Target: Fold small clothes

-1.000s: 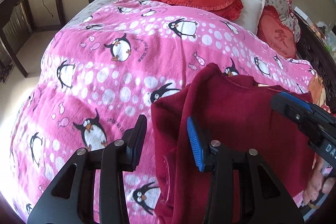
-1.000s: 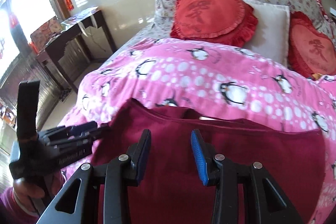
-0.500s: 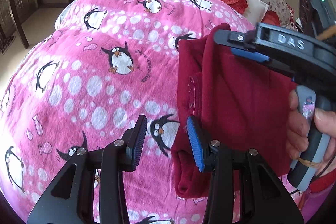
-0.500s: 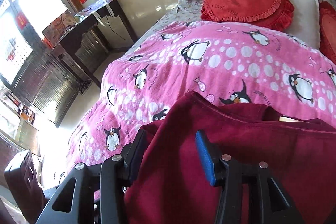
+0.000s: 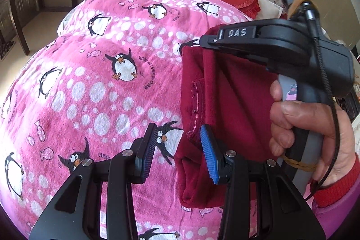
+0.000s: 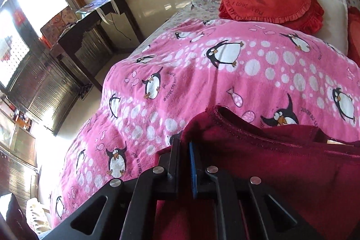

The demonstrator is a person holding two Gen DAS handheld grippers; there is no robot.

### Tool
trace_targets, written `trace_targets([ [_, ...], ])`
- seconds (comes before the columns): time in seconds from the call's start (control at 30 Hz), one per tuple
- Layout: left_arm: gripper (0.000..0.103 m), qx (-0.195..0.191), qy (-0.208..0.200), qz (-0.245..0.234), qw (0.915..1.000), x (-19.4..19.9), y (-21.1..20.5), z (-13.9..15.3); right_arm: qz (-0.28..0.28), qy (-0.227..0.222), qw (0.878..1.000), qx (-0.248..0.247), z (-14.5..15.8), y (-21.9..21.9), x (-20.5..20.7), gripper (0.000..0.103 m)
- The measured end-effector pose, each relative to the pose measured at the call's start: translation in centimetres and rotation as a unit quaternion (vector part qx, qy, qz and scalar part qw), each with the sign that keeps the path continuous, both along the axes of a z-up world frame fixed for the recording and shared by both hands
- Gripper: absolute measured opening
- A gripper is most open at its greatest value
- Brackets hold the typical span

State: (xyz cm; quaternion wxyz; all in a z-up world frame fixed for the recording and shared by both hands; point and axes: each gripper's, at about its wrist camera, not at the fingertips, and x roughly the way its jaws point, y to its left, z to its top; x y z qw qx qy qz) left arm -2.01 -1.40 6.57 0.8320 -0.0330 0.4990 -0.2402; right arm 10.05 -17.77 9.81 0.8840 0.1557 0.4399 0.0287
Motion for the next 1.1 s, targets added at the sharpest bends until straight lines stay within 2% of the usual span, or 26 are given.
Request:
trace_targets([
  [0.1, 0.039, -0.001, -0.004, -0.001, 1.0000, -0.1, -0.2, 0.4, 0.002, 0.012, 1.000, 0.005, -1.8, 0.0, 0.5, 0.007],
  [0.17, 0.039, -0.006, -0.007, -0.002, 1.0000, 0.0, -0.3, 0.6, 0.002, 0.001, 1.000, 0.019, -1.4, -0.5, -0.2, 0.009],
  [0.23, 0.039, -0.008, -0.011, -0.002, 0.9999, 0.1, -0.4, 0.8, 0.009, -0.010, 0.999, 0.037, -0.4, -1.2, -1.5, 0.017],
  [0.27, 0.039, -0.009, -0.012, -0.003, 0.9999, 0.1, -0.4, 0.8, 0.009, -0.018, 0.999, 0.037, 0.2, -1.5, -2.4, 0.028],
  [0.3, 0.039, -0.012, -0.012, -0.002, 0.9998, 0.1, -0.5, 0.8, 0.006, -0.028, 0.999, 0.035, 0.7, -2.0, -3.1, 0.033],
  [0.43, 0.039, -0.025, -0.006, -0.001, 0.9997, -0.2, -0.8, 0.5, -0.011, -0.056, 0.998, 0.018, 1.9, -3.9, -5.2, 0.033],
  [0.57, 0.039, -0.015, -0.001, -0.012, 0.9998, -1.0, -1.5, -0.3, -0.018, -0.039, 0.999, -0.007, 0.5, -4.4, -4.9, 0.027],
  [0.73, 0.040, -0.009, 0.012, -0.017, 0.9998, -1.4, -1.8, -1.6, -0.036, -0.033, 0.999, 0.016, -1.6, -5.0, -3.3, 0.026],
  [0.8, 0.046, -0.006, 0.014, -0.014, 0.9998, -1.4, -1.9, -1.9, -0.038, -0.040, 0.998, 0.031, -1.8, -5.3, -3.0, 0.026],
  [0.87, 0.058, -0.008, 0.019, -0.005, 0.9998, -1.2, -1.7, -2.2, -0.039, -0.041, 0.997, 0.046, -1.7, -5.7, -2.8, 0.026],
  [0.97, 0.058, -0.014, 0.027, 0.001, 0.9995, -1.1, -1.5, -2.4, -0.038, -0.035, 0.996, 0.066, -1.6, -6.3, -2.8, 0.026],
  [1.1, 0.058, -0.008, 0.020, -0.002, 0.9998, -1.4, -1.3, -2.0, -0.035, -0.018, 0.997, 0.063, -0.7, -6.1, -4.3, 0.028],
])
